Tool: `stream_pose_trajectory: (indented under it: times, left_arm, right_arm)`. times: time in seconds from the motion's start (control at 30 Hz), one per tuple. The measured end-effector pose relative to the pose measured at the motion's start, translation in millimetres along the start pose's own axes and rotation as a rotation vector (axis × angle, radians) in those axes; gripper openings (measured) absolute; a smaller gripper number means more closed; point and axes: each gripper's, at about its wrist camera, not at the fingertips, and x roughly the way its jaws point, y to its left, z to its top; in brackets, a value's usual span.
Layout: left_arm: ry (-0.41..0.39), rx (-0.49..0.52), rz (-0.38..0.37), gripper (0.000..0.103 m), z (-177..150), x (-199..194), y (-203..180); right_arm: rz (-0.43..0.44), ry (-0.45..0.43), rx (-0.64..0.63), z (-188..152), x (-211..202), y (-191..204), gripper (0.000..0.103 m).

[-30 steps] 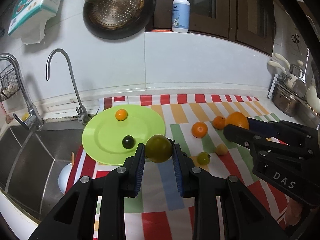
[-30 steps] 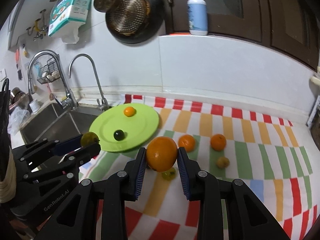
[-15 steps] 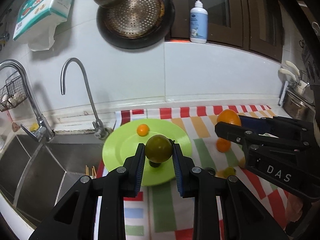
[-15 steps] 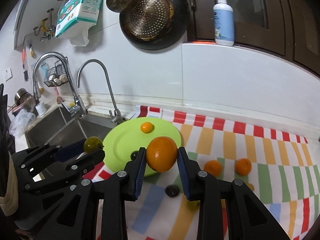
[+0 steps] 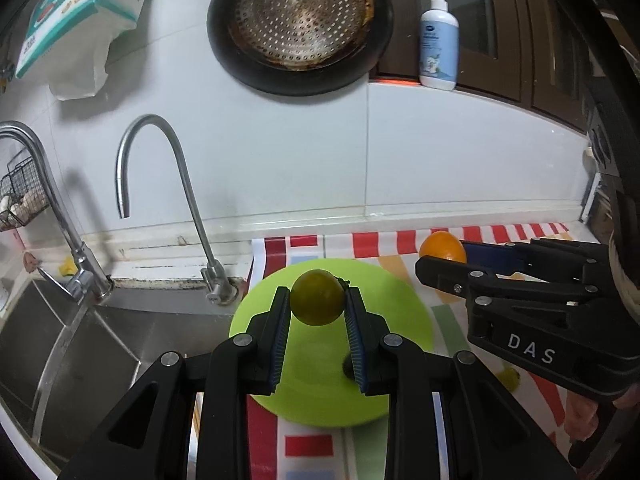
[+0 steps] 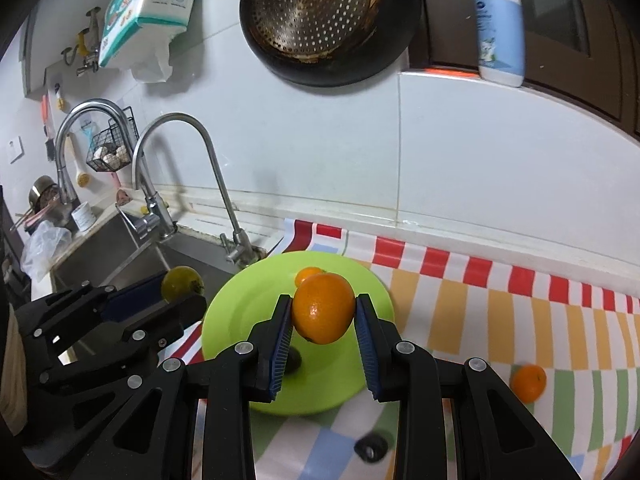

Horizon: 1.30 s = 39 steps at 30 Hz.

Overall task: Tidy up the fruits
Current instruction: 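Carry the lime and orange onto the green plate and open both tools, then lift both open tools away from the green plate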

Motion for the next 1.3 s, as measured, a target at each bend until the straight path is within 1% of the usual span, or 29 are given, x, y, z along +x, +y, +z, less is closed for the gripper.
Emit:
stream_pose_trajectory:
  times: [0.2, 0.53, 0.7, 0.87, 1.0, 1.03, 1.13, 1.23, 1.3]
  left_arm:
    - [0.04, -0.007, 0.002, 0.027, 4, 33, 12]
    - [0.159, -0.03, -0.009, 0.027, -2, 94, 26]
    - [0.206, -0.009, -0.011, 0.027, -4, 117, 28]
    - [0.238, 0.001, -0.023, 0.028, -7, 131, 29]
    - [0.243, 0.003, -0.028, 0.028, -7, 136, 29]
    - [0.243, 0.005, -0.023, 0.029, -7, 136, 29]
    - [0.237, 0.004, -0.013, 0.04, -7, 133, 29]
    - [0.231, 0.0, 0.009, 0.04, -6, 126, 31]
    - [0.223, -0.01, 0.01, 0.04, -5, 117, 33]
  right_arm:
    - [0.014, 0.055, 0.004, 11, 39, -4, 0.033]
    - [0.023, 0.188, 0.019, 14, 105, -15, 0.033]
    - [0.028, 0.234, 0.031, 14, 128, -18, 0.033]
    - [0.039, 0.285, 0.063, 8, 142, -24, 0.033]
    - [0.041, 0.298, 0.061, 5, 144, -23, 0.033]
    - [0.042, 0.297, 0.061, 5, 144, -24, 0.033]
    - [0.047, 0.285, 0.059, 6, 140, -23, 0.033]
    - [0.036, 0.269, 0.061, 8, 133, -24, 0.034]
    - [0.035, 0.258, 0.064, 9, 128, -26, 0.034]
